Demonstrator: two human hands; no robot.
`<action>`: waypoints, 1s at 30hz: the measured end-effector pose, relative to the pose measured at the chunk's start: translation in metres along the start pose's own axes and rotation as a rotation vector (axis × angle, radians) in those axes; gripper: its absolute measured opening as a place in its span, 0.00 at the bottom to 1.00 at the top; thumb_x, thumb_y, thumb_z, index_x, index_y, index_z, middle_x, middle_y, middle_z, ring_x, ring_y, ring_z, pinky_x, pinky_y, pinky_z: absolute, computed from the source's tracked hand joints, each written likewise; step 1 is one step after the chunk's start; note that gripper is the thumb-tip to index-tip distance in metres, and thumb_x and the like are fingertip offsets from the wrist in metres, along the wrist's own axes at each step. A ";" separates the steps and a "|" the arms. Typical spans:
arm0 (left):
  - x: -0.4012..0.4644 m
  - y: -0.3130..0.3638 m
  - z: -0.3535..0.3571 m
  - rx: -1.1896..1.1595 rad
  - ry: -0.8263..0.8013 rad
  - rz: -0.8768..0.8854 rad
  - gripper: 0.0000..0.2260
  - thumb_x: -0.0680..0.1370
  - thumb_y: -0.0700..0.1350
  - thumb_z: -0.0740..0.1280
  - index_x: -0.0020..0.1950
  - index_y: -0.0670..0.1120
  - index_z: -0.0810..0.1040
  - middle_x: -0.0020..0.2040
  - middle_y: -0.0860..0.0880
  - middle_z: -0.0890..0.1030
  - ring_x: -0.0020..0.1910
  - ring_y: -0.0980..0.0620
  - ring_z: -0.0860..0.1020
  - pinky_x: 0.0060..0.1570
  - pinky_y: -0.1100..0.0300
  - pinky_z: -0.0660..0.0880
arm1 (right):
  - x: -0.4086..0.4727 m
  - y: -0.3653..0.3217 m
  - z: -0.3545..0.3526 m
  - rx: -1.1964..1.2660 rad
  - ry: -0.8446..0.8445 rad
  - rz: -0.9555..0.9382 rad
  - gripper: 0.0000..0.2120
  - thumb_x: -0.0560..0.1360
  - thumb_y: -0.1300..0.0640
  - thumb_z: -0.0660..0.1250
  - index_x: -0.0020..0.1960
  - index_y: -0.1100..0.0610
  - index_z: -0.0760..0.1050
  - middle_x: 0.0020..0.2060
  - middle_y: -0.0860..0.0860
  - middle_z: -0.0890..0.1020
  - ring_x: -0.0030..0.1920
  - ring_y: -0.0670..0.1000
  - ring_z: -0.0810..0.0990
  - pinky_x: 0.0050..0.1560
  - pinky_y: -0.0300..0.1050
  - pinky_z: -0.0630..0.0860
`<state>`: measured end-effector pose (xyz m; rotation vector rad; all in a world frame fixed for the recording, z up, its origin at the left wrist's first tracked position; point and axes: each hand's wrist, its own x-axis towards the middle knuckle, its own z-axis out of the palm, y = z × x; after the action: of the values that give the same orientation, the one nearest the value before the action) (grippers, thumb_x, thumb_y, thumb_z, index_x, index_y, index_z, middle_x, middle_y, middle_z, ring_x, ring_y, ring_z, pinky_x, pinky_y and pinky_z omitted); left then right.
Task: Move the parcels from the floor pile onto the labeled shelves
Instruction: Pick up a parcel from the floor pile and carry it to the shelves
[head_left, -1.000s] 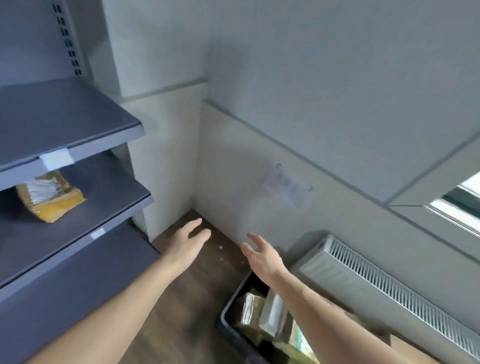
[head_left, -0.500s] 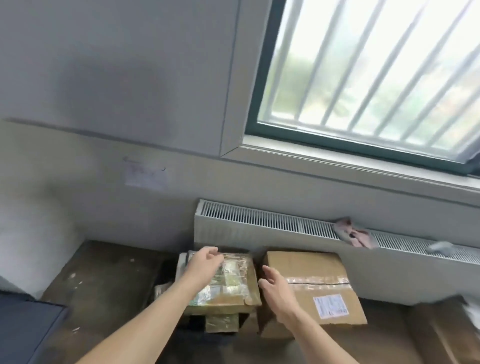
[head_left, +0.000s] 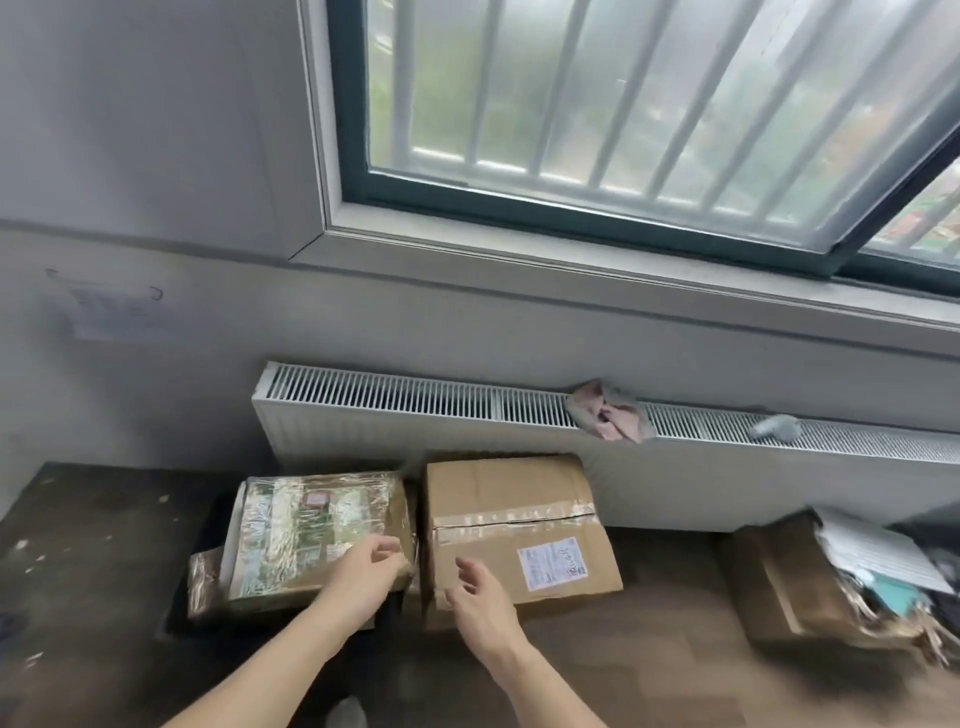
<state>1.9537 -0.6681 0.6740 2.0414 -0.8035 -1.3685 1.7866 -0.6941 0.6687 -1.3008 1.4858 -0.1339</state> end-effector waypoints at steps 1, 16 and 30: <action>0.006 0.001 0.003 0.002 -0.004 -0.007 0.12 0.81 0.47 0.64 0.64 0.50 0.75 0.59 0.51 0.77 0.57 0.53 0.74 0.56 0.58 0.70 | 0.003 0.001 -0.001 0.004 0.002 0.006 0.23 0.82 0.58 0.59 0.77 0.53 0.66 0.72 0.50 0.74 0.72 0.48 0.72 0.68 0.38 0.66; 0.082 -0.036 -0.024 -0.125 0.006 -0.195 0.09 0.81 0.45 0.63 0.61 0.51 0.75 0.59 0.54 0.76 0.57 0.55 0.73 0.57 0.62 0.68 | 0.097 -0.016 0.038 -0.045 -0.069 0.068 0.20 0.81 0.61 0.62 0.72 0.54 0.72 0.66 0.49 0.79 0.65 0.47 0.76 0.66 0.41 0.71; 0.192 -0.143 -0.103 -0.038 0.222 -0.440 0.16 0.81 0.47 0.62 0.69 0.51 0.74 0.63 0.50 0.78 0.58 0.50 0.75 0.58 0.57 0.70 | 0.235 -0.002 0.116 -0.172 -0.251 0.167 0.20 0.82 0.52 0.63 0.73 0.53 0.71 0.66 0.50 0.79 0.62 0.49 0.77 0.65 0.41 0.70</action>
<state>2.1338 -0.7012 0.4883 2.3790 -0.2369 -1.3270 1.9235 -0.8104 0.4777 -1.2711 1.4040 0.2623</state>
